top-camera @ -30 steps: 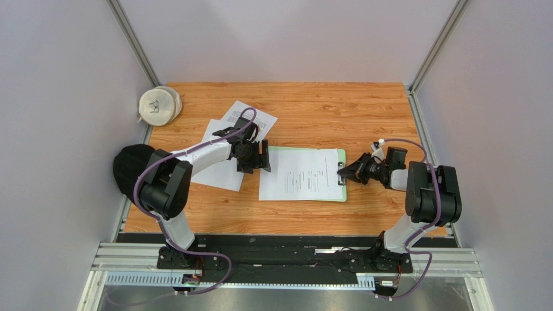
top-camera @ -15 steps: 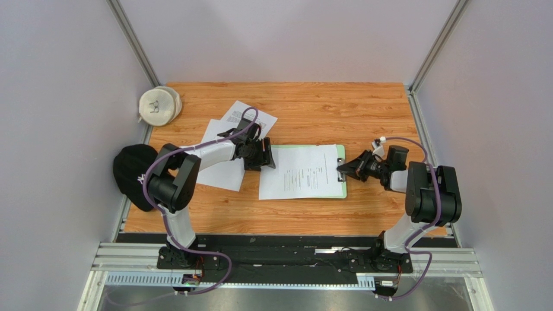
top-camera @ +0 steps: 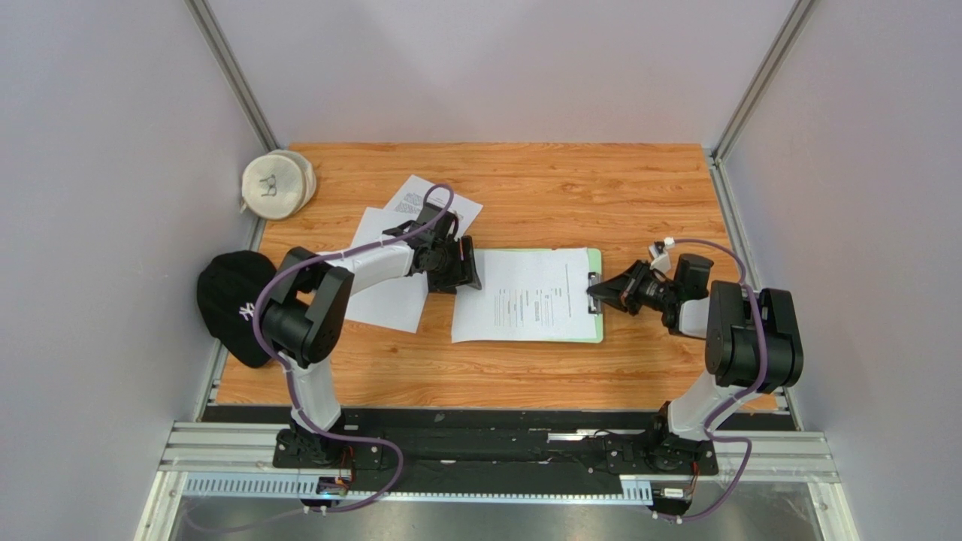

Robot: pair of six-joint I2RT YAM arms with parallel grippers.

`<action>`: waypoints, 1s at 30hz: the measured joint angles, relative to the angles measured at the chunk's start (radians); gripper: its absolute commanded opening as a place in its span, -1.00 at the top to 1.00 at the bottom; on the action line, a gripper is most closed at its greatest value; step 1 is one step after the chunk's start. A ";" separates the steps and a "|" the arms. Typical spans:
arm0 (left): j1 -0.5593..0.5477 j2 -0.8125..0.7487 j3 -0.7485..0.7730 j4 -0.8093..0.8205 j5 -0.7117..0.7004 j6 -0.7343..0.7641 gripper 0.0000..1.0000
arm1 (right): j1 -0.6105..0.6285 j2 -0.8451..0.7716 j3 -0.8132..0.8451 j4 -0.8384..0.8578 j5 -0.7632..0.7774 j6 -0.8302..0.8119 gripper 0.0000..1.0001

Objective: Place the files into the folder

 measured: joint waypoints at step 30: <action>-0.179 0.018 0.212 -0.114 -0.005 0.034 -0.06 | 0.013 -0.037 0.056 -0.315 0.091 -0.211 1.00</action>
